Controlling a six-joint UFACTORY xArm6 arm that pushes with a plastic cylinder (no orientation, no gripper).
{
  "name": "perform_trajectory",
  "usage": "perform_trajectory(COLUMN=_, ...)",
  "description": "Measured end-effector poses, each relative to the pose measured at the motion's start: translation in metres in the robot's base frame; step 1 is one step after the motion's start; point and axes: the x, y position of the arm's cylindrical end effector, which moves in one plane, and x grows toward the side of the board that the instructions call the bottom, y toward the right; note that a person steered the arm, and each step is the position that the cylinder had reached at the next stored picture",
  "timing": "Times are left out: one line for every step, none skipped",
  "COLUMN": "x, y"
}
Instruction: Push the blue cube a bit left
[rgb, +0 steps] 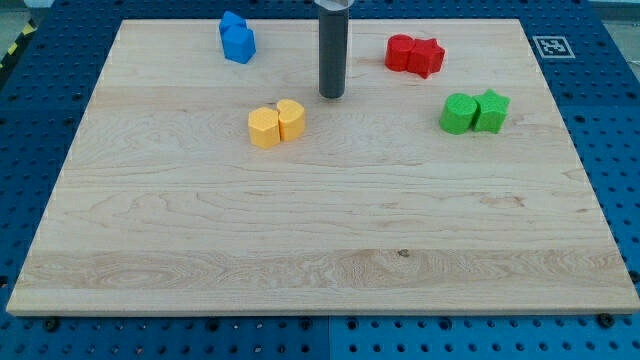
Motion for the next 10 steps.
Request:
perform_trajectory(x=0.0, y=-0.006)
perform_trajectory(x=-0.02, y=-0.02)
perform_trajectory(x=-0.053, y=-0.033)
perform_trajectory(x=-0.098, y=-0.042)
perform_trajectory(x=-0.144, y=-0.072)
perform_trajectory(x=-0.15, y=-0.085)
perform_trajectory(x=-0.143, y=-0.085)
perform_trajectory(x=-0.109, y=-0.071)
perform_trajectory(x=-0.084, y=-0.076)
perform_trajectory(x=-0.068, y=-0.119)
